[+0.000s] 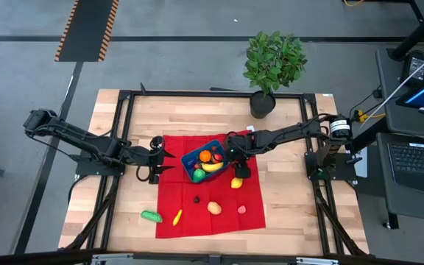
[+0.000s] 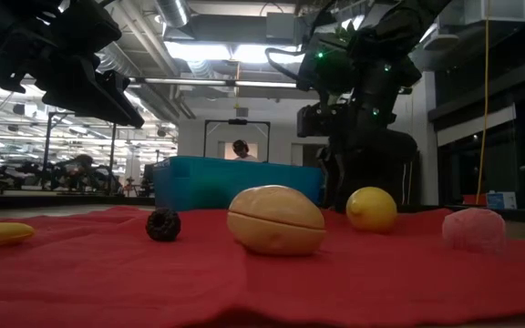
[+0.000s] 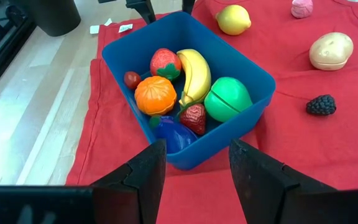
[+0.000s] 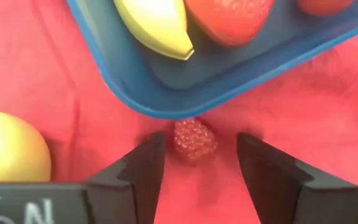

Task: Pick and placing Produce into tupperware
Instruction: Put the raspberry into the blue bin

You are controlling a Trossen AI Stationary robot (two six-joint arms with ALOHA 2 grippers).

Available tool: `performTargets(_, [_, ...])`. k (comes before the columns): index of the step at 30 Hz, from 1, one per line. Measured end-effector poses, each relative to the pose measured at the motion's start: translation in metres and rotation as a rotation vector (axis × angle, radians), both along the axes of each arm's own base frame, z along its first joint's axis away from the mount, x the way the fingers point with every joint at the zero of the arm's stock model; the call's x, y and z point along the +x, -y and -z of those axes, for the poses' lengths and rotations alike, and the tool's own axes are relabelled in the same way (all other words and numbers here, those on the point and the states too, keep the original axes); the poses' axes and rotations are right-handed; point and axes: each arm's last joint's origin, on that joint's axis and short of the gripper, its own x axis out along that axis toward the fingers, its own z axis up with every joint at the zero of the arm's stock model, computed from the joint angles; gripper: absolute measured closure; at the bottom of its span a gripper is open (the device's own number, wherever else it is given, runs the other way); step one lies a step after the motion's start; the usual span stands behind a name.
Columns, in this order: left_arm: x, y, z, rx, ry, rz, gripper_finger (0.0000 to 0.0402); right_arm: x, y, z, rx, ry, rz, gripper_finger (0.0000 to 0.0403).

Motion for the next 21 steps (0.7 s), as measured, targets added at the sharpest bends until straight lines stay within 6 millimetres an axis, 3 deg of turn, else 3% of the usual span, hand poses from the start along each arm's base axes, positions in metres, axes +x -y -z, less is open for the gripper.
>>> performTargets(9, [0.0000, 0.0000, 0.0000, 0.000, 0.000, 0.000, 0.0234, -0.0001, -0.0007, 0.0000, 0.021, 0.000, -0.006, 0.0265])
performTargets(21, [0.0000, 0.0000, 0.0000, 0.000, 0.000, 0.000, 0.0234, 0.0001, -0.0007, -0.0005, 0.035, 0.000, 0.012, 0.0319])
